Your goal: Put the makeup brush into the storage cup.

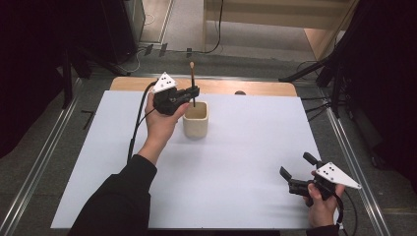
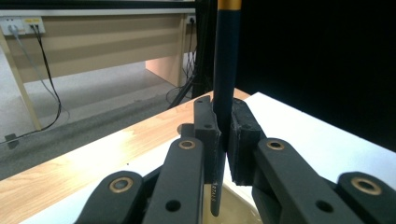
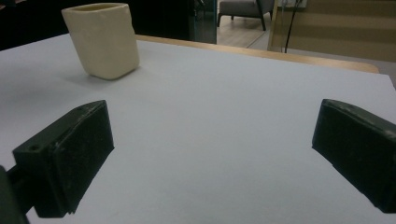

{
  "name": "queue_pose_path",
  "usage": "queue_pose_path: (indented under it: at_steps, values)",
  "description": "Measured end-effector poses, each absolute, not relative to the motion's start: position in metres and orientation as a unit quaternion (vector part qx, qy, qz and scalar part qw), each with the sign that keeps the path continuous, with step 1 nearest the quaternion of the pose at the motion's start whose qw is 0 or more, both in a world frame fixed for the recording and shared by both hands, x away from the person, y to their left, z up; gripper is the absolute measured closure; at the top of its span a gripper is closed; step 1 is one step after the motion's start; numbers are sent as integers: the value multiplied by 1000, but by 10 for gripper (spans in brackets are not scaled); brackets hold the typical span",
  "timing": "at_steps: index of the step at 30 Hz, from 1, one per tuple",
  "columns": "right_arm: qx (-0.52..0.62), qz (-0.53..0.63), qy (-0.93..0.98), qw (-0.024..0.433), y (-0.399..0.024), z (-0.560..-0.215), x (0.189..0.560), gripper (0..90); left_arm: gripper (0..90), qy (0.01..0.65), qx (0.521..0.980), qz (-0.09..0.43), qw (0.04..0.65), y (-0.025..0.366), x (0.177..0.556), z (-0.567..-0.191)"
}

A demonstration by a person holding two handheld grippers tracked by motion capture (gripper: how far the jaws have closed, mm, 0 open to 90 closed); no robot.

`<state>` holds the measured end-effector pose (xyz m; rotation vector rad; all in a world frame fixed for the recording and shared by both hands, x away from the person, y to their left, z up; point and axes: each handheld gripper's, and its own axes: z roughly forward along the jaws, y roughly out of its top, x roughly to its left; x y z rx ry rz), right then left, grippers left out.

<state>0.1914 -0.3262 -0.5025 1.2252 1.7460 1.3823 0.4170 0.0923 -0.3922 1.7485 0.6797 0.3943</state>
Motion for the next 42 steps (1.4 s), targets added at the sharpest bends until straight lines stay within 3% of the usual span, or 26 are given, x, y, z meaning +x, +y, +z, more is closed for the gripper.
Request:
queue_pose_path:
  at_steps: [19,42]
  values:
    - [464,519,655,293,-327,-504,192,0,842,305,762,152,551,87,419,-430]
    - [465,516,657,291,-327,-506,193,0,841,308,777,150,528,85,415,-443]
